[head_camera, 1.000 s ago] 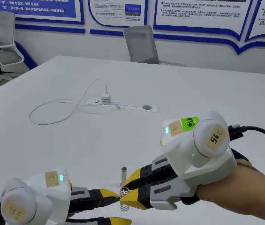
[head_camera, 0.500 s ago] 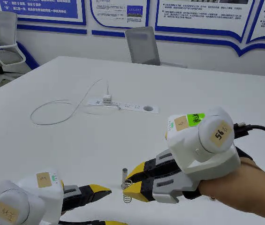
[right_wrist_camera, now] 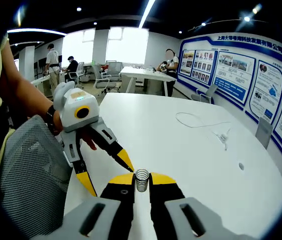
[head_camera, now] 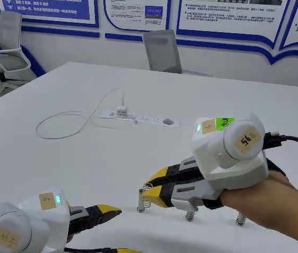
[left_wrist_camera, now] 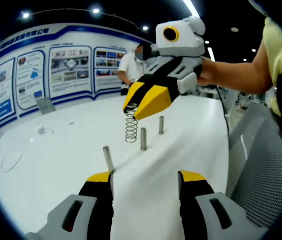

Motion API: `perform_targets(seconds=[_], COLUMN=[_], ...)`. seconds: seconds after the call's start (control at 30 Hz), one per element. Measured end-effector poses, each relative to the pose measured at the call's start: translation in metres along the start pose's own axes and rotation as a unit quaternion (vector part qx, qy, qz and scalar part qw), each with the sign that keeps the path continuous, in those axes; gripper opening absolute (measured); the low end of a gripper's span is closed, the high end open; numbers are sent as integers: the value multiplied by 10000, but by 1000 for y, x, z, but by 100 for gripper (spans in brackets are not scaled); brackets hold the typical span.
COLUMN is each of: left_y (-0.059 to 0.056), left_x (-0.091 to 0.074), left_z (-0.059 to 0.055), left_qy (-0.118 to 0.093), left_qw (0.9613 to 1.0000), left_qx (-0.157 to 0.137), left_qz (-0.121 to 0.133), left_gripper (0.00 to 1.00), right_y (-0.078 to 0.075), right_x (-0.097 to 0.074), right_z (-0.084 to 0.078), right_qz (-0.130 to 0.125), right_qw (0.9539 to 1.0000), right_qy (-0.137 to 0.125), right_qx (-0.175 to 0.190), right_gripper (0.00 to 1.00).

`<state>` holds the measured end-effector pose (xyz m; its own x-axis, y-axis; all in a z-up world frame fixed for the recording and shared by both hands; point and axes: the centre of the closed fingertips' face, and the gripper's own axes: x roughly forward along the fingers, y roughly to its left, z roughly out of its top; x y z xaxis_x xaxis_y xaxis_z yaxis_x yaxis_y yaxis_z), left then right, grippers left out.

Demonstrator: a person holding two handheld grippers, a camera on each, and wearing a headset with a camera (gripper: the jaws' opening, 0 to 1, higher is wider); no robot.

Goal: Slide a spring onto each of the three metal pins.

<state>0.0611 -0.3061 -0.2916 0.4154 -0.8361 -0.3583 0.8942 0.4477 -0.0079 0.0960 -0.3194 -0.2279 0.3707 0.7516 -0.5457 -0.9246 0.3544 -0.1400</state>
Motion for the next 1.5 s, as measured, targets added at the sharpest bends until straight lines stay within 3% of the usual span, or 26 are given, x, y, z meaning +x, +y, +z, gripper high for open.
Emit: perform_targets(seconds=[0.23,0.5,1.07,1.5], left_y=[1,3,5,7], left_x=[0,0,-2,-5], left_z=[1,0,0,-2], left_qy=[-23,-24,-31,-6], left_qw=[10000,10000,9999,9999], left_qx=[-4,-19,-65,-74], left_qz=[17,43,91,118], left_gripper=[55,57,60,60], right_y=[-19,-35,-41,-41], right_x=[3,12,33,39], right_z=[4,0,-11,-16], right_qz=[-270,-468,-517,-479], right_qw=[9993,9982,9971,9969], right_qy=[-154,-131,-17,37], right_qx=[216,339,553,628], right_gripper=[12,12,12,12])
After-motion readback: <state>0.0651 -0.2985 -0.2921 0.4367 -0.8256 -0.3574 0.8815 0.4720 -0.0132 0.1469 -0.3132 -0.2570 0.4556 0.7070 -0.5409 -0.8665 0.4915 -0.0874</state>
